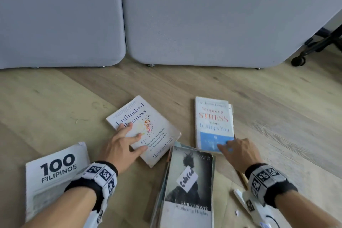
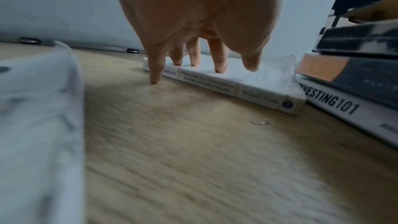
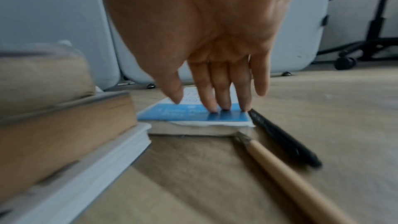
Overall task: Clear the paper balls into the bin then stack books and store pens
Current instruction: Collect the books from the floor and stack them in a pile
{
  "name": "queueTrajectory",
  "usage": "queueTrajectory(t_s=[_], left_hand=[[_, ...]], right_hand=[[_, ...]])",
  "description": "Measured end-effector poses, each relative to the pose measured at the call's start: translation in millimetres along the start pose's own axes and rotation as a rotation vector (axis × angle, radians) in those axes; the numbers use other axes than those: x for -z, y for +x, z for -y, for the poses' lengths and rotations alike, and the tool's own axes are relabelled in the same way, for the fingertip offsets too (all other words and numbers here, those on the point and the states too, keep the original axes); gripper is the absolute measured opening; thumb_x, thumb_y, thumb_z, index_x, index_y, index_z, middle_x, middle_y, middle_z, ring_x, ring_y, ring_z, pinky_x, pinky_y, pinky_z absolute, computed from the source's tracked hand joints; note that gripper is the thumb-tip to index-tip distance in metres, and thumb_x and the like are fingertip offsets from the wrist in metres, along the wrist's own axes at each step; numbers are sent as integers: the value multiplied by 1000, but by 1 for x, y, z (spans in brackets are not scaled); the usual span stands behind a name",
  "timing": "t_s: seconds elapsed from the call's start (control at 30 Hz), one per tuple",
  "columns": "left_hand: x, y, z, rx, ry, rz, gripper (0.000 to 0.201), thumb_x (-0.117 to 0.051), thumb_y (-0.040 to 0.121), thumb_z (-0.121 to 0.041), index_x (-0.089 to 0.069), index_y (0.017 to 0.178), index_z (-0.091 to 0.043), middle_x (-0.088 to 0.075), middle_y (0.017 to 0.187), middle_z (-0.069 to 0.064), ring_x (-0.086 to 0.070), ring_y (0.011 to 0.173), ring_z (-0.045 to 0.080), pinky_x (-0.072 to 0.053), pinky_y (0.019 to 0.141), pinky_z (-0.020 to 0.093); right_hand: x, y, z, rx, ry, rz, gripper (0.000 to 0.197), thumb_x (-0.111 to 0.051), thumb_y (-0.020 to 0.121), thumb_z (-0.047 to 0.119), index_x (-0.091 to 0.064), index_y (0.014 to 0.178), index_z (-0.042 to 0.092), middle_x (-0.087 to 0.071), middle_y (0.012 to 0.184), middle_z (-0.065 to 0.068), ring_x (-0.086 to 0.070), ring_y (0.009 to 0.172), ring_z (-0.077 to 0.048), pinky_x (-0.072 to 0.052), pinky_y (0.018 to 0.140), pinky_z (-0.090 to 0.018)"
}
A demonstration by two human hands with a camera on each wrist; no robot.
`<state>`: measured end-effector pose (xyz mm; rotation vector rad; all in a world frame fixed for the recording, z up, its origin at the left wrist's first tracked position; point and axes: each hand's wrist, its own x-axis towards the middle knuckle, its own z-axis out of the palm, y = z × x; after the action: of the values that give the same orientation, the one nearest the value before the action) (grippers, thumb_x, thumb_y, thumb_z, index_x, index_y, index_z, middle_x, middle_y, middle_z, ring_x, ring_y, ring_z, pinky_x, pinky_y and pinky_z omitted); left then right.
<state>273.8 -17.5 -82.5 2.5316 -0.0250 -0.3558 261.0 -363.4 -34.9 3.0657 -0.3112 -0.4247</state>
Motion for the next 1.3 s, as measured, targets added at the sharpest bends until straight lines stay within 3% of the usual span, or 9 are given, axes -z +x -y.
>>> queueTrajectory(t_s=[0.13,0.2,0.27,0.4,0.53,0.77,0.9,1.07,1.3], left_hand=[[22,-11,5,75,121,66,56,-70,72,-63,-68,117,-29,-36,147,-11,-34,136,8,-37,105,29],[27,-14,-3,139,182,16,61,-70,68,-66,-68,114,-25,-41,134,-6,-41,126,13,-43,96,31],[27,-13,-16,322,141,-78,82,-68,62,-74,-58,115,-13,-43,123,5,-44,116,23,-45,86,35],[18,-13,-39,686,-14,76,116,-64,48,-87,-43,126,-4,-48,124,13,-49,113,29,-44,82,36],[2,-12,-45,799,-250,-24,103,-90,52,-49,-34,125,-2,-43,129,20,-53,113,34,-45,83,38],[-2,-3,-29,789,-486,-53,57,-93,56,-24,-49,86,-4,-64,113,15,-62,100,30,-49,79,28],[-4,4,-21,742,-450,-3,83,-92,37,-43,-62,104,-4,-63,113,10,-64,99,28,-54,88,35],[-6,9,-17,681,-591,-18,58,-91,40,-25,-67,91,-12,-71,97,4,-68,86,23,-56,86,37],[27,-7,-48,554,-979,-197,56,-69,73,14,-40,117,-5,-58,104,9,-59,91,28,-53,80,42]], right_hand=[[-12,-7,-1,-320,230,11,78,-63,72,71,-52,109,4,-58,108,-14,-55,102,-29,-43,81,-32],[-16,0,-1,-442,293,93,92,-68,58,79,-55,106,1,-61,99,-12,-60,93,-27,-48,72,-31],[-17,9,-2,-512,429,148,82,-76,48,76,-63,85,4,-64,76,-7,-64,72,-23,-45,52,-26],[-13,19,-5,-554,614,264,56,-88,54,52,-62,76,8,-63,71,-6,-60,65,-21,-43,54,-27],[-5,24,-7,-538,621,337,54,-86,64,41,-64,90,-1,-59,69,-7,-53,59,-19,-37,48,-26],[-6,17,-11,-481,960,304,33,-81,75,21,-65,99,5,-65,82,-8,-57,68,-20,-43,57,-28],[9,11,-16,-403,1246,105,25,-66,87,9,-60,111,7,-67,99,-13,-64,85,-28,-55,79,-44],[45,-20,-22,-227,857,-203,20,-67,87,18,-55,99,9,-64,85,-4,-60,71,-16,-45,55,-26],[44,-53,-59,-342,624,294,23,-77,58,11,-66,79,9,-70,82,-14,-64,75,-29,-54,67,-34]])
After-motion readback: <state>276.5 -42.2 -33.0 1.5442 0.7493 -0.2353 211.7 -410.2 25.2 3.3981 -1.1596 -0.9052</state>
